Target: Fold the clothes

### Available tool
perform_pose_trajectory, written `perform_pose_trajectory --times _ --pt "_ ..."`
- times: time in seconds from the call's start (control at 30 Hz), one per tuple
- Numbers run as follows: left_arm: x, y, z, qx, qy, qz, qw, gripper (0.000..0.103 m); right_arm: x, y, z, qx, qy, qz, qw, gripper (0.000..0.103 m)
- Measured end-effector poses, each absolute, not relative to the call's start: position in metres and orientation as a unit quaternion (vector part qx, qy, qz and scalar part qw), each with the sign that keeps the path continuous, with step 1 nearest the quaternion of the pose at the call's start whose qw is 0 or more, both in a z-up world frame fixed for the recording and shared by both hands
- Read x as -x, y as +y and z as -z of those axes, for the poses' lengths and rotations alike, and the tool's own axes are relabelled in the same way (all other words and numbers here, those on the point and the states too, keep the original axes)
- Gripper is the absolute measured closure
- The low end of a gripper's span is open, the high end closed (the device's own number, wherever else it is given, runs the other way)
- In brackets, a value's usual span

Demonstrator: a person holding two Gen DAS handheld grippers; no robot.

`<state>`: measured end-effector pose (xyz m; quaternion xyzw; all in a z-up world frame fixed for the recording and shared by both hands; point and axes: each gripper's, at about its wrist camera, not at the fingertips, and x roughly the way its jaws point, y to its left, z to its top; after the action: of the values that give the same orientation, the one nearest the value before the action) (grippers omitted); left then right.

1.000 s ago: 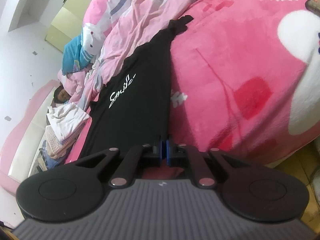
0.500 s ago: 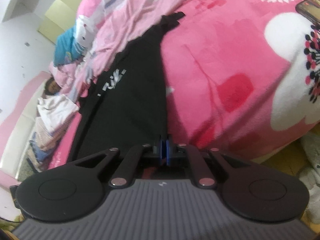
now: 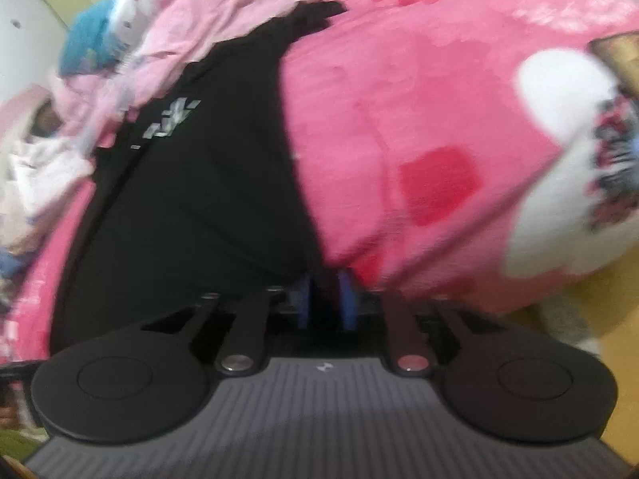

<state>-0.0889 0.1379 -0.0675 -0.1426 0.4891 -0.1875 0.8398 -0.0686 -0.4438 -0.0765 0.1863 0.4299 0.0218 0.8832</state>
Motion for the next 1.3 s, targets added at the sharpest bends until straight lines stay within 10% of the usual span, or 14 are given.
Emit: perform_pose_trajectory --times 0.27,0.4,0.83,0.93,1.07,1.3 --pt "0.054 0.177 0.035 0.158 0.426 0.128 0.882 0.061 0.078 -0.394 0.022 -0.119 0.312 -0.061 0.941 0.082" --pt "0.012 0.178 0.031 0.167 0.401 0.112 0.894 0.041 0.046 -0.332 0.041 -0.064 0.303 -0.142 0.94 0.083" --pt "-0.164 0.151 0.063 0.19 0.388 0.051 0.901 0.04 0.016 -0.322 0.096 -0.126 0.311 -0.125 0.934 0.093" --pt "-0.184 0.146 0.07 0.168 0.382 0.036 0.908 0.051 0.016 -0.33 0.1 -0.154 0.304 -0.132 0.931 0.094" --pt "-0.196 0.14 0.078 0.137 0.369 0.024 0.919 0.098 0.008 -0.341 0.105 -0.192 0.305 -0.14 0.922 0.096" --pt "-0.197 0.147 0.077 0.122 0.329 -0.011 0.936 0.101 0.009 -0.341 0.106 -0.193 0.303 -0.14 0.923 0.097"
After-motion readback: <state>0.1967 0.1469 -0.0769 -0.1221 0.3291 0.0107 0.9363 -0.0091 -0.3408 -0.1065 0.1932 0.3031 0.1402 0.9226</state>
